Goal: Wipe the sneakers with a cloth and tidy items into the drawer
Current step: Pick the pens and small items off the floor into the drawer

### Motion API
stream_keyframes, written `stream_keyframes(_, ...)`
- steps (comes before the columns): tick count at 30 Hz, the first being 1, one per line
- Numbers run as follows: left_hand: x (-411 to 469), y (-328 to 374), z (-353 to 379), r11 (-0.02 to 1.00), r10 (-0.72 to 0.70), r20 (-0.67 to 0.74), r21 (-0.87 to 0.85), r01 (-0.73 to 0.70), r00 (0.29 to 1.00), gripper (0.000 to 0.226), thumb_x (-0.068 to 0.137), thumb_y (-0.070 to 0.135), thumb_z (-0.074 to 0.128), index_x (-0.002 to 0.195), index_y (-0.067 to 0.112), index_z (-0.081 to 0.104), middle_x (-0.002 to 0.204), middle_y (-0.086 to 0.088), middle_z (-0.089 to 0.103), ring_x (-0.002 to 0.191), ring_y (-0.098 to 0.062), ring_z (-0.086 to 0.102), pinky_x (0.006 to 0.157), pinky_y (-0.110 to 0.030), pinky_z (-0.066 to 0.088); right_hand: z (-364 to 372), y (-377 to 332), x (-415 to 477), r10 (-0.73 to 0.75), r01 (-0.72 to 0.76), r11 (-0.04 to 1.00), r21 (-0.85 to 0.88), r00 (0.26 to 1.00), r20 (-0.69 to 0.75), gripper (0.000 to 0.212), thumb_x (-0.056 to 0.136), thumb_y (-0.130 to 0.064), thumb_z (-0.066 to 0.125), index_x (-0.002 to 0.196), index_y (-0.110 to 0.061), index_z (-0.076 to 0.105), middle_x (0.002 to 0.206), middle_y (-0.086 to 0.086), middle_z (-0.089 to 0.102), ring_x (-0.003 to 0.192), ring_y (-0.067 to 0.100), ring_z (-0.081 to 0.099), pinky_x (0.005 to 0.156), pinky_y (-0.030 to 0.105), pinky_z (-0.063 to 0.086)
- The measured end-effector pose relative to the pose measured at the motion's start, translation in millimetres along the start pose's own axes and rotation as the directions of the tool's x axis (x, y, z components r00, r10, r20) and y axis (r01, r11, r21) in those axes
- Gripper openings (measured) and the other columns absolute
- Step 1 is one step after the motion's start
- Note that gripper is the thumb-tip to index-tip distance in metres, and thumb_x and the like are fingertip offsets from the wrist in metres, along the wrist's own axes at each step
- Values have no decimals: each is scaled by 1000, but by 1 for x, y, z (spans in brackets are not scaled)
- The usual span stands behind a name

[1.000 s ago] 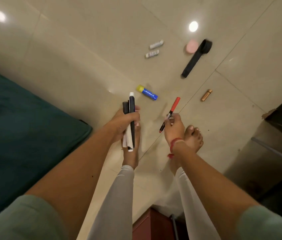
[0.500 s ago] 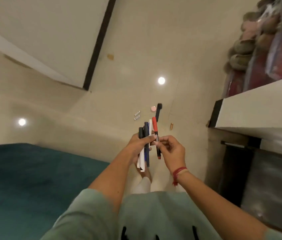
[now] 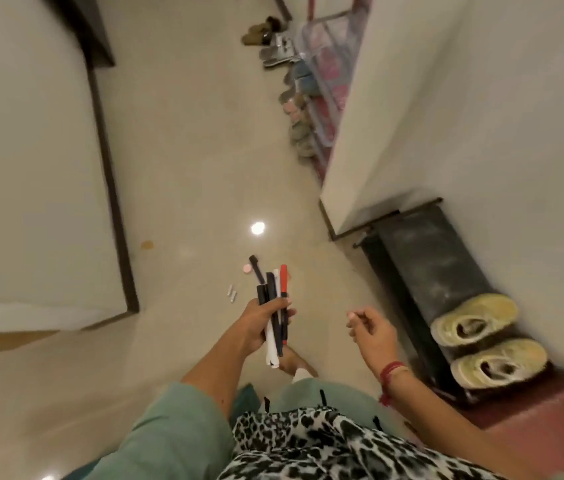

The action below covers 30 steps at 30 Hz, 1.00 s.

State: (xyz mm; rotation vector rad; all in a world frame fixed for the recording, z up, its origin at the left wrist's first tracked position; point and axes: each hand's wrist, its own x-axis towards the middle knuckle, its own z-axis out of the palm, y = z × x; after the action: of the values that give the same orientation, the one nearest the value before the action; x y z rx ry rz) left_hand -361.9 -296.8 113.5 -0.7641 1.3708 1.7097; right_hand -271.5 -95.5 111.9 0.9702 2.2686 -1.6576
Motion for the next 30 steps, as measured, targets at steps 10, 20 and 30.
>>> stream_keyframes(10, -61, -126, 108, 924, -104, 119, 378, 52, 987, 21, 85, 14, 70, 103, 10, 61, 80, -9, 66, 78, -21, 65, 61, -36, 52, -115, 171, -169, 276, -233, 958, 167, 908, -314, 15, 90, -8, 56, 84, -20, 63, 77, 2, 65, 68, 14, 61, 69, 25, 52)
stream_keyframes(20, -115, -290, 182, 642, -352, 130, 755, 137, 927, 17, 83, 3, 71, 97, -3, 62, 91, -21, 69, 83, -33, 67, 68, -47, 56, -158, 300, -337, 685, -434, 708, 557, 614, -392, 17, 88, -5, 54, 78, -17, 61, 77, 4, 63, 70, 21, 59, 68, 33, 53)
stream_keyframes(30, -80, -367, 207, 275, -366, 40, 959, 67, 930, 19, 85, 3, 68, 103, 0, 60, 99, -25, 68, 81, -33, 66, 65, -36, 54, -154, 393, -361, 927, -487, 258, 835, 368, -72, 26, 89, -3, 56, 114, 4, 57, 105, 17, 63, 97, 31, 61, 93, 39, 49)
